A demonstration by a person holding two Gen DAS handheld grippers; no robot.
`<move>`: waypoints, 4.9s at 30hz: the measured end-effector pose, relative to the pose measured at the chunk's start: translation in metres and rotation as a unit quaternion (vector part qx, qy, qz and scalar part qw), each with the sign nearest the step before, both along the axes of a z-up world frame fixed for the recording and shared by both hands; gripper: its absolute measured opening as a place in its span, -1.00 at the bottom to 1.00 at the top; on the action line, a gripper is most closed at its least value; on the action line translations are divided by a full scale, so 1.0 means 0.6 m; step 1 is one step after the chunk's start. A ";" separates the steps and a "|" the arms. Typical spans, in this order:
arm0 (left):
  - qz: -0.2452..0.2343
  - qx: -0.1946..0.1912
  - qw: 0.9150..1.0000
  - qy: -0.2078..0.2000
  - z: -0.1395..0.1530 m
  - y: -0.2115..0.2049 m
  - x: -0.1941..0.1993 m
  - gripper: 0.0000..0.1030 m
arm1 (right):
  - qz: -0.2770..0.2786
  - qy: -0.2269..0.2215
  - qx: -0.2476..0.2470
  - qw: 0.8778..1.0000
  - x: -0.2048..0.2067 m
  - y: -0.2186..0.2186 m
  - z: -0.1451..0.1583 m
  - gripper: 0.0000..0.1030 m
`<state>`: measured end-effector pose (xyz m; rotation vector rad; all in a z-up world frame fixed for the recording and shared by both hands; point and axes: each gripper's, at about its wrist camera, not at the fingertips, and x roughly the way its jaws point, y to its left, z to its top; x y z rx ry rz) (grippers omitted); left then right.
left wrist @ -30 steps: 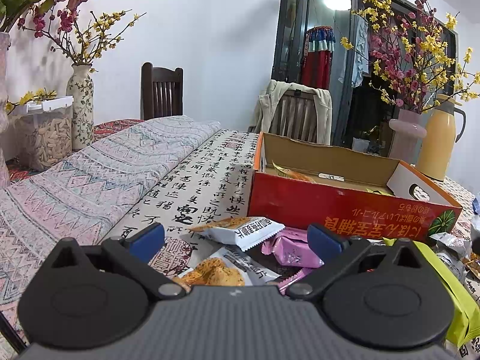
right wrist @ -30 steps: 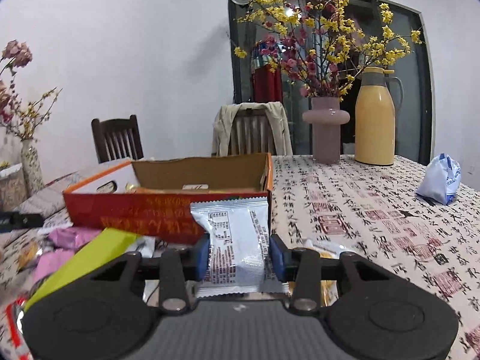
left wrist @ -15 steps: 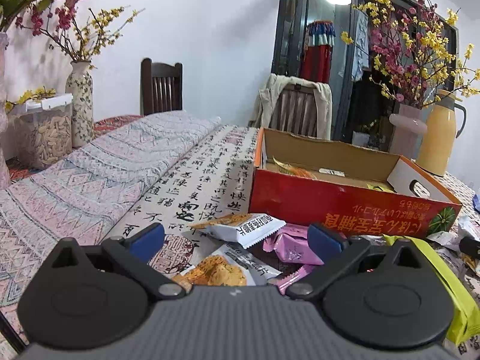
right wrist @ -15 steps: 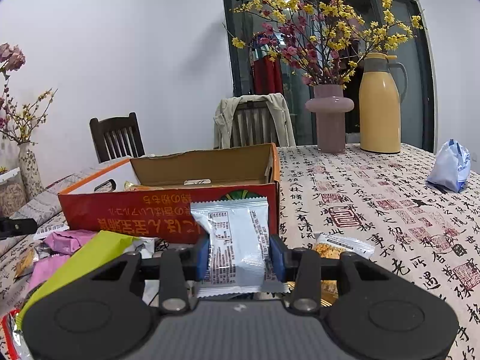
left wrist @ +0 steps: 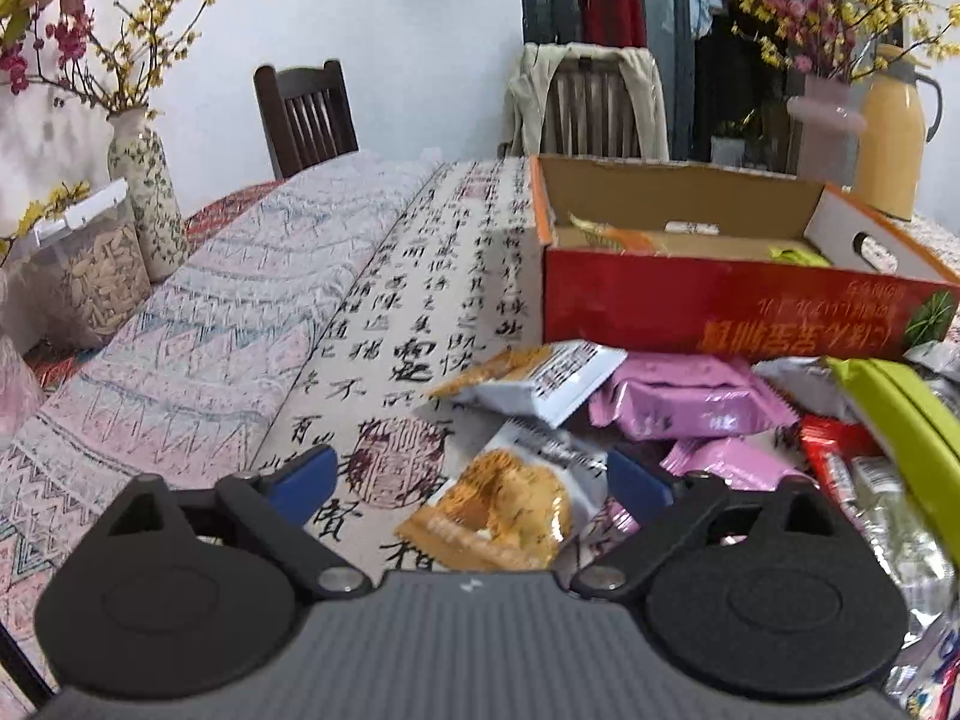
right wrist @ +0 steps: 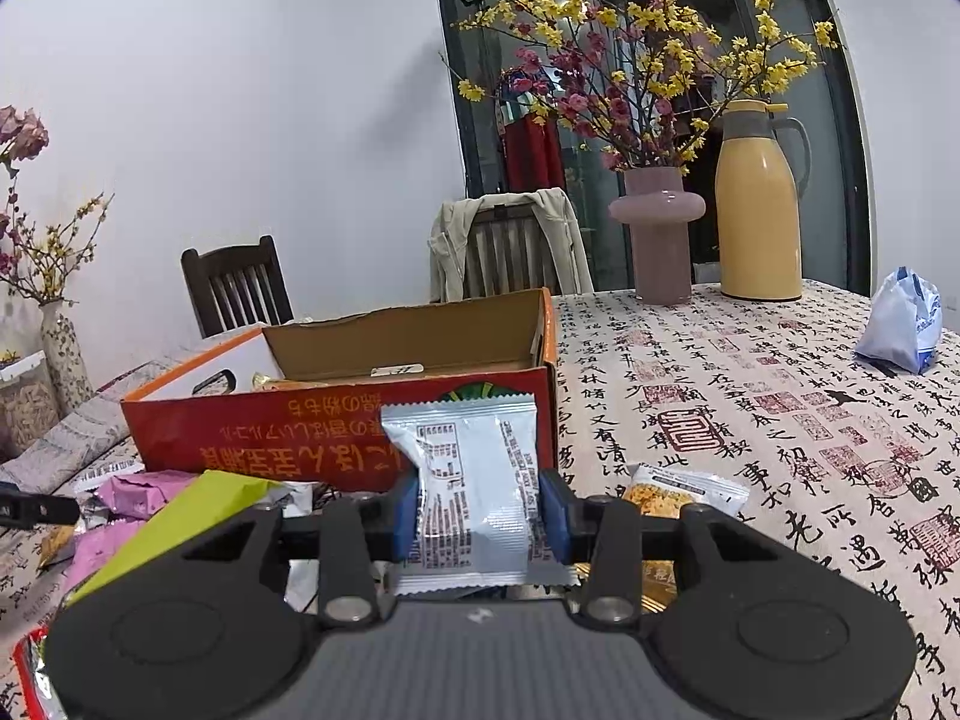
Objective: Organize snacks
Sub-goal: 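Grasp a cookie packet with the left tool while the right tool holds its packet, then carry both packets over the box and release them inside, then withdraw both tools from the box back toward the snack pile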
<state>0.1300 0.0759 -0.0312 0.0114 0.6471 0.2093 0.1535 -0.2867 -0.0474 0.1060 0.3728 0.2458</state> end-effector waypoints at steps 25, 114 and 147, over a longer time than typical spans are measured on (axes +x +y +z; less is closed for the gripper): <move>-0.037 -0.032 0.999 -0.013 -0.004 -0.013 -0.021 -0.01 | 0.006 -0.003 0.011 1.000 -0.003 -0.007 0.000 -0.21; 0.024 -0.018 0.986 -0.166 0.061 -0.036 -0.013 1.00 | -0.016 -0.053 -0.019 0.998 -0.004 0.026 0.050 1.00; 0.028 -0.037 0.985 -0.167 0.007 -0.016 -0.020 1.00 | -0.009 -0.027 0.011 1.000 0.000 0.015 0.009 1.00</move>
